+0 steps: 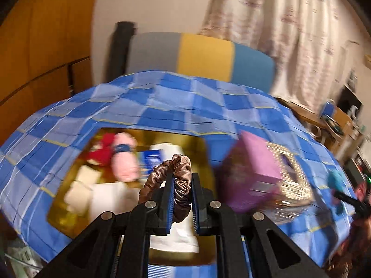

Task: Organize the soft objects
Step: 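Drop the hair tie into the gold tray with the left tool while the right tool carries the bear, then lower the blue teddy bear into the gold tray and open the right tool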

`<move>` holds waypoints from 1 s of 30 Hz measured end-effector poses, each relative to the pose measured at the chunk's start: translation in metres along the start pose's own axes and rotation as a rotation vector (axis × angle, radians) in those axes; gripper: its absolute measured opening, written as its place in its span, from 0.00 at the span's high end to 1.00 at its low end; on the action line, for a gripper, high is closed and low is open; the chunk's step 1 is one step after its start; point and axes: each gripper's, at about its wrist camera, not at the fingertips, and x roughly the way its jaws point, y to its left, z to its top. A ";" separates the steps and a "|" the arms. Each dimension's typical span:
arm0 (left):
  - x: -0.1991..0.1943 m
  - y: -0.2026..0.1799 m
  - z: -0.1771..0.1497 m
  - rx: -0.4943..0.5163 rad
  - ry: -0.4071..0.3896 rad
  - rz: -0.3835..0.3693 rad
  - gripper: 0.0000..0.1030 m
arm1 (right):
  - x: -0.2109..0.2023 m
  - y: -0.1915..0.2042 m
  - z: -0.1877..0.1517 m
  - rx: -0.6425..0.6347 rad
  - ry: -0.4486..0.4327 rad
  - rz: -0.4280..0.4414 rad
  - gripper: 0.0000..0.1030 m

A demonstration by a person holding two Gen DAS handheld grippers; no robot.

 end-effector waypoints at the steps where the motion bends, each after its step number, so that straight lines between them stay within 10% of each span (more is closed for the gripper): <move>1: 0.005 0.011 0.002 -0.011 0.006 0.016 0.89 | -0.005 0.004 -0.003 0.003 -0.006 0.004 0.66; 12: 0.083 0.091 0.004 -0.020 0.102 0.131 0.87 | -0.048 0.053 -0.046 0.076 -0.032 0.082 0.66; 17: 0.104 0.104 0.006 -0.009 0.144 0.167 0.63 | -0.062 0.078 -0.049 0.063 -0.049 0.085 0.66; 30: 0.006 0.122 -0.033 -0.226 0.046 0.037 0.57 | -0.098 0.160 -0.027 -0.061 -0.140 0.171 0.66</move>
